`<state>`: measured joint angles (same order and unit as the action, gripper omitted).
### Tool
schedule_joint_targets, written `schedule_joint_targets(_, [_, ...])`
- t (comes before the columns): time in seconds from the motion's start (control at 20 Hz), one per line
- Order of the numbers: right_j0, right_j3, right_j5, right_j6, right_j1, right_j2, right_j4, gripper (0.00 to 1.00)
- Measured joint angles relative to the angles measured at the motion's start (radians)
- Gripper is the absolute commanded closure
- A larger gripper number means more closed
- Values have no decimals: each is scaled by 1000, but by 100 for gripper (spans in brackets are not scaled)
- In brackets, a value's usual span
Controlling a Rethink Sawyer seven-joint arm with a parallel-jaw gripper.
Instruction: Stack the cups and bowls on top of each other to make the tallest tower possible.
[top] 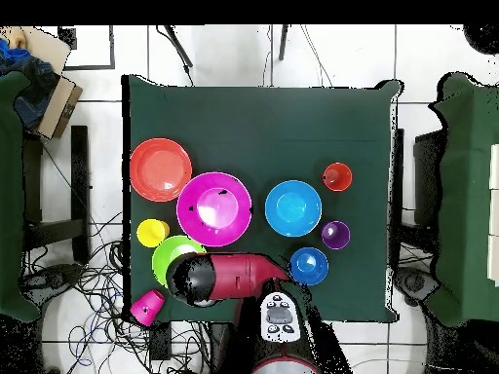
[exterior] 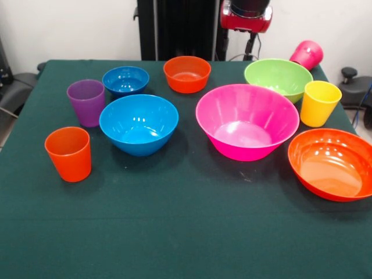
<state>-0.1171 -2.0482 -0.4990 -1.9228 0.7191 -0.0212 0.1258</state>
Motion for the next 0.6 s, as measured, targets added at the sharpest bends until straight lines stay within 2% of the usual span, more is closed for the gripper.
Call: schedule_joint_targets(0.6, [0, 46, -83, 0, 0, -4, 0, 0])
